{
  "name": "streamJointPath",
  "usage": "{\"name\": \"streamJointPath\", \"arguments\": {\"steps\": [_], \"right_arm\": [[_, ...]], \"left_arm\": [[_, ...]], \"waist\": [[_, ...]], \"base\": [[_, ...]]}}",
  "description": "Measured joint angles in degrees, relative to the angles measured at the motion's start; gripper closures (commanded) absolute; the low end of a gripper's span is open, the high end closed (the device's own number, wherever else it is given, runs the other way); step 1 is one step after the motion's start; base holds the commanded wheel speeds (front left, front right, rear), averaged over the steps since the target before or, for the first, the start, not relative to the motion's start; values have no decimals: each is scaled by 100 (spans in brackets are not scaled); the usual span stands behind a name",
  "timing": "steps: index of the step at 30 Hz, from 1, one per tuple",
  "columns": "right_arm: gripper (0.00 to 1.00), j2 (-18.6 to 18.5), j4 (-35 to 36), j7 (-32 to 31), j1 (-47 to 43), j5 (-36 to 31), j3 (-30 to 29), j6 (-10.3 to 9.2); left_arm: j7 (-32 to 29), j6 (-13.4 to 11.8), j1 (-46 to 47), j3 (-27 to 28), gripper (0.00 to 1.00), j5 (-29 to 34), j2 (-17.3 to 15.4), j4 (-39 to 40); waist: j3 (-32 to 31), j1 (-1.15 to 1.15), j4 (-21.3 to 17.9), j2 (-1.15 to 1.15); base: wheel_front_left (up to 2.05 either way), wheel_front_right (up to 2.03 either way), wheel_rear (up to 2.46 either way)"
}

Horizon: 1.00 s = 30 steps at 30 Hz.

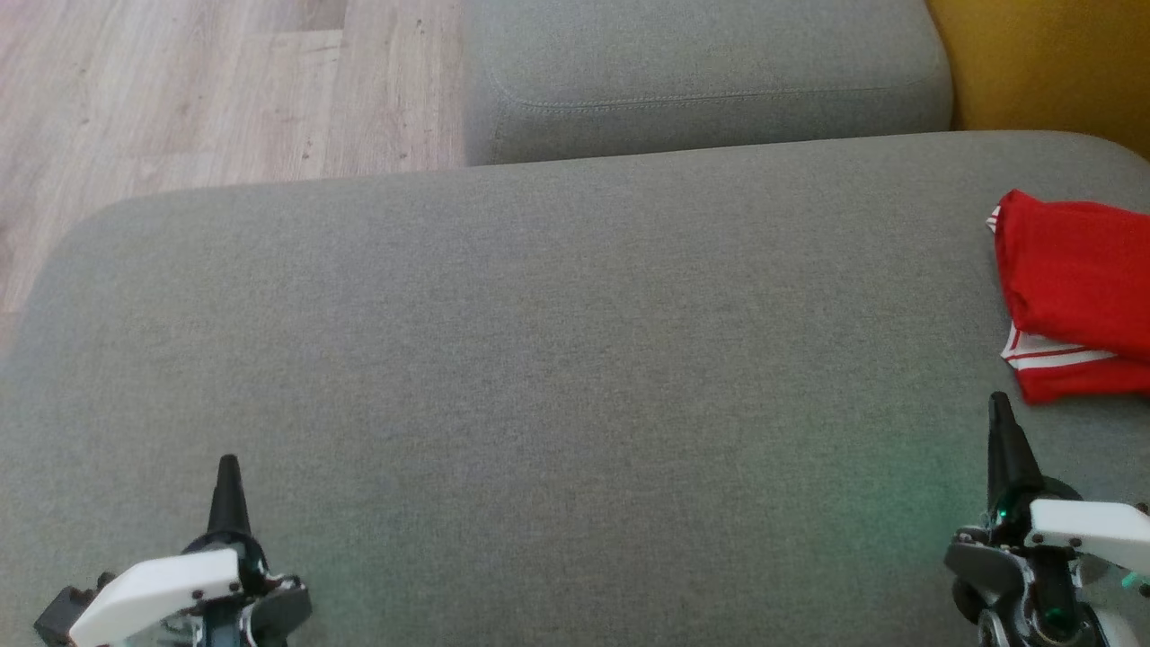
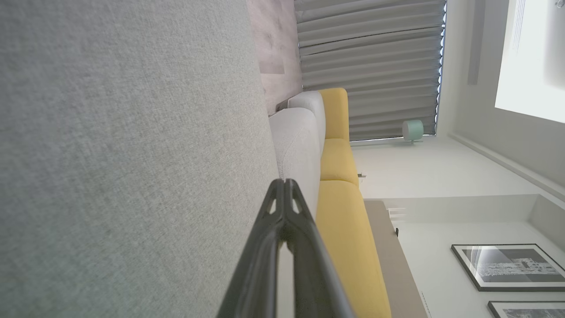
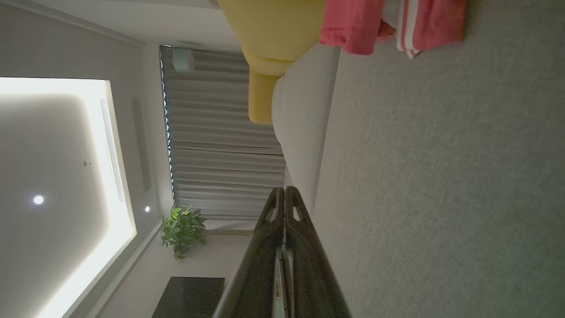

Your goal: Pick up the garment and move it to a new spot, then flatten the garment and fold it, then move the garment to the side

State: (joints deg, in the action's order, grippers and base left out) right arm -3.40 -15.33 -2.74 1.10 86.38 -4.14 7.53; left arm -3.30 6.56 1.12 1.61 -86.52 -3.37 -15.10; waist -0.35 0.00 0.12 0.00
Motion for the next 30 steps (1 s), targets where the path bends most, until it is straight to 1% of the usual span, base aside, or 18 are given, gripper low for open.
{"name": "streamJointPath", "arguments": {"steps": [11,30], "right_arm": [[100,-1,-35,-168,184,698,-136,0],[100,0,-41,-191,205,708,-182,0]], "left_arm": [[-174,53,179,118,100,-668,3,-47],[-183,53,212,167,100,-676,11,-48]], "waist": [[54,0,-12,0],[53,0,-12,0]], "base": [[0,0,0],[0,0,0]]}}
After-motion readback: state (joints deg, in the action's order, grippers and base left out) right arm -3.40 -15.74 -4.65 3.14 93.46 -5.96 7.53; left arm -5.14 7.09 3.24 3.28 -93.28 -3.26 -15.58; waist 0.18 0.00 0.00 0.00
